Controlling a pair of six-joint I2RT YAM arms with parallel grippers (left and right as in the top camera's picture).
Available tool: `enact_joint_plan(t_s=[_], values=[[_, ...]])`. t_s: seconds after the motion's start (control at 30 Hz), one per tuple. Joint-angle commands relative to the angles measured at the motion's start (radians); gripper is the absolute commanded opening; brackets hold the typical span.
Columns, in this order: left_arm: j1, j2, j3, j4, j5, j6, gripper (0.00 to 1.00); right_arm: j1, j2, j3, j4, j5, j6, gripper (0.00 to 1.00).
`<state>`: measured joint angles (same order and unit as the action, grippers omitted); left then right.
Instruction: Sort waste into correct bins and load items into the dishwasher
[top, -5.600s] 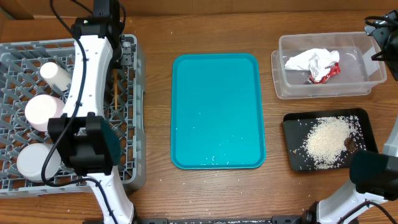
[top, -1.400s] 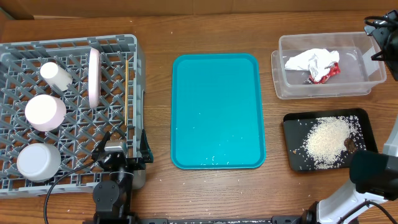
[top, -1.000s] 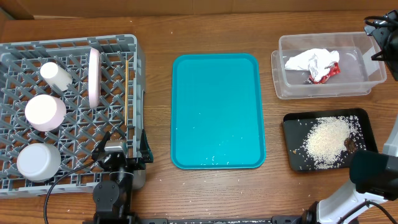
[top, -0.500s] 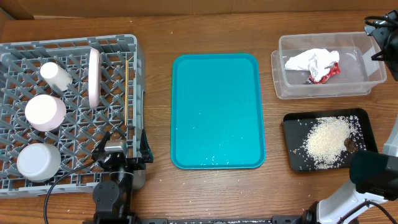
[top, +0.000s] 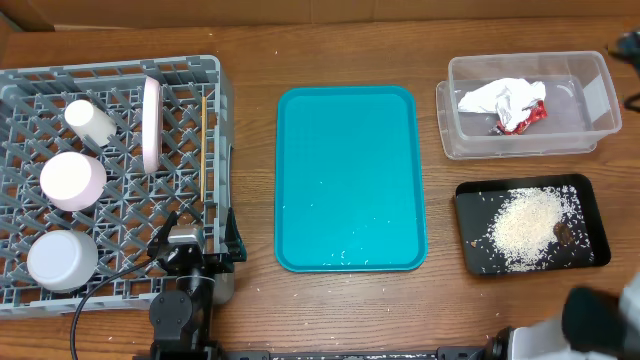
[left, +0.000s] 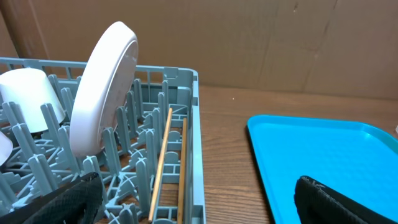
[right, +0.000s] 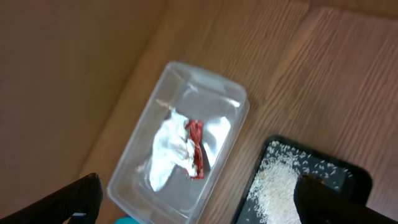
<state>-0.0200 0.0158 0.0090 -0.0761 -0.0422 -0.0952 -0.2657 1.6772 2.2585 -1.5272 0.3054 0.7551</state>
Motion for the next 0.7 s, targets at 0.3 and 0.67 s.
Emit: enact_joint_plan(t_s=[0.3,0.67], values=[[-0.007,-0.011,-0.004,0.003,-0.01,0.01,1.0,0.083,-0.462,-0.441,0.269,0.023,0.0,1.0],[-0.007,-0.011,-0.004,0.003,-0.01,0.01,1.0,0.109,-0.881,-1.079,0.523,-0.003,-0.004,1.0]])
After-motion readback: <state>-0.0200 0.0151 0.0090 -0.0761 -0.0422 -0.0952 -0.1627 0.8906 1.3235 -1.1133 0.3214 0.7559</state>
